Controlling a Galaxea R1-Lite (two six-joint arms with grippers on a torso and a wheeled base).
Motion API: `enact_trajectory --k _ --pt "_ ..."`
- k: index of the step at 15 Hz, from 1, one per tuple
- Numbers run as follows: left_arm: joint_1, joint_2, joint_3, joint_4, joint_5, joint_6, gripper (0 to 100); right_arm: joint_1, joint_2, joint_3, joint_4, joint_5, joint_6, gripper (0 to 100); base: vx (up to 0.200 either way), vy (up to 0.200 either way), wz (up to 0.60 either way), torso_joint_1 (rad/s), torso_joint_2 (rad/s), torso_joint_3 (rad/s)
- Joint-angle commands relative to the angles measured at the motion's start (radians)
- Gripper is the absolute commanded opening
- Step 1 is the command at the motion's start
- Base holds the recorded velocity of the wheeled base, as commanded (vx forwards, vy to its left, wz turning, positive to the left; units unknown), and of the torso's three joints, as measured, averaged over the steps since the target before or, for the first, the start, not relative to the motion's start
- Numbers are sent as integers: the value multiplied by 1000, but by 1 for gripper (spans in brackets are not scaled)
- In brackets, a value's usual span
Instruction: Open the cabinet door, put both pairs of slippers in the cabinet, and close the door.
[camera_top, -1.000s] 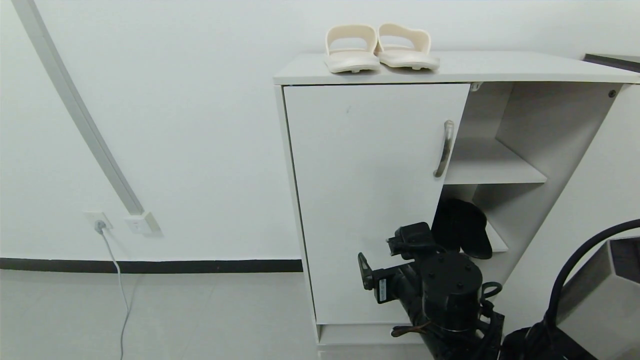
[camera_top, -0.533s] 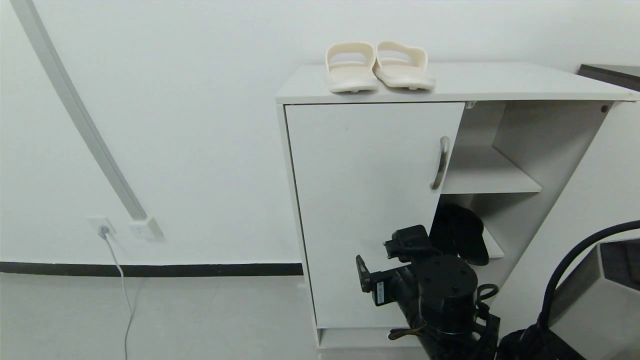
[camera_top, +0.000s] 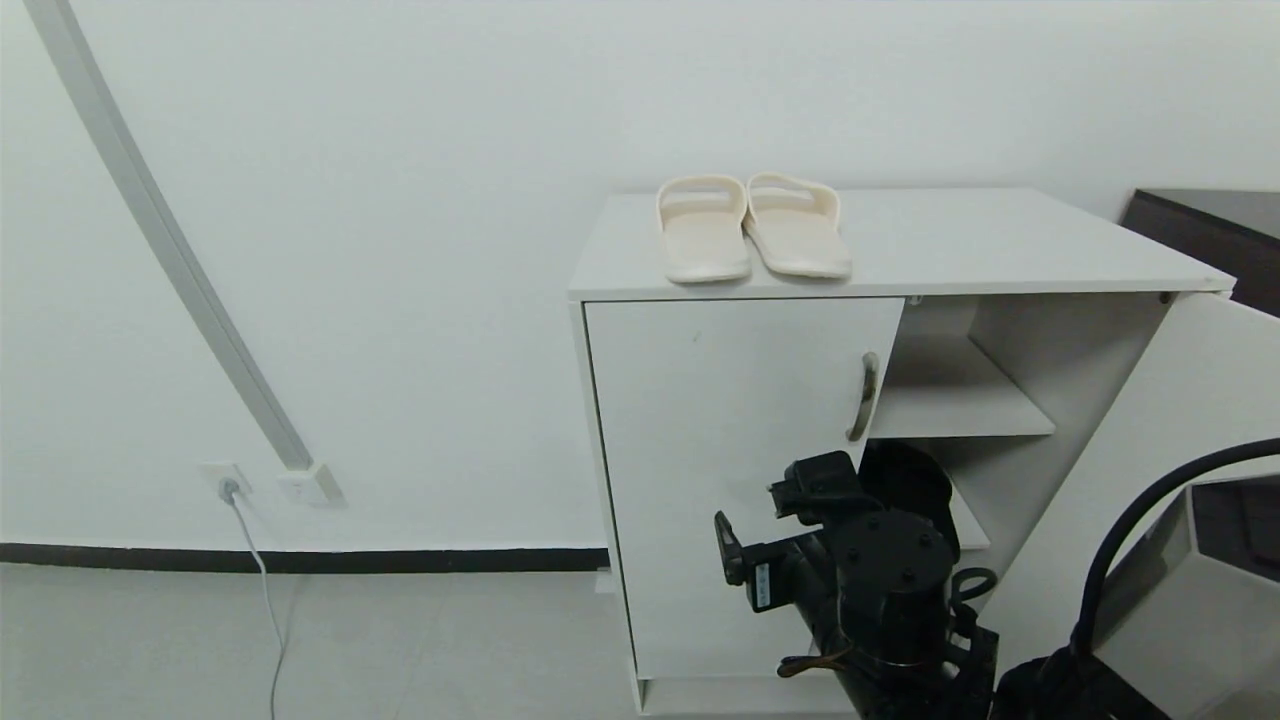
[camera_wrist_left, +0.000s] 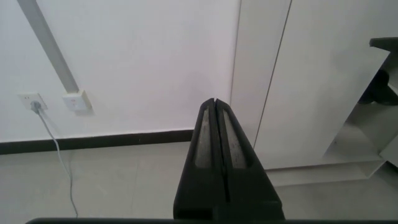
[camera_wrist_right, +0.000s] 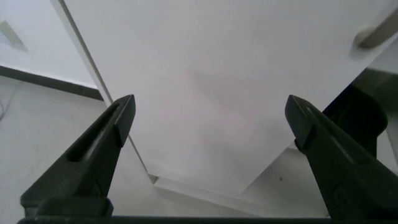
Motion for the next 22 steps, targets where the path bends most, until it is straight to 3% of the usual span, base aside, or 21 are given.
enact_trajectory --k 1,22 --pt "0 0 0 0 0 1 0 0 2 1 0 0 0 100 0 0 0 149 -466 -320" --pt "0 0 0 0 -1 1 0 -7 1 4 -2 0 0 100 0 0 0 211 -526 -319"
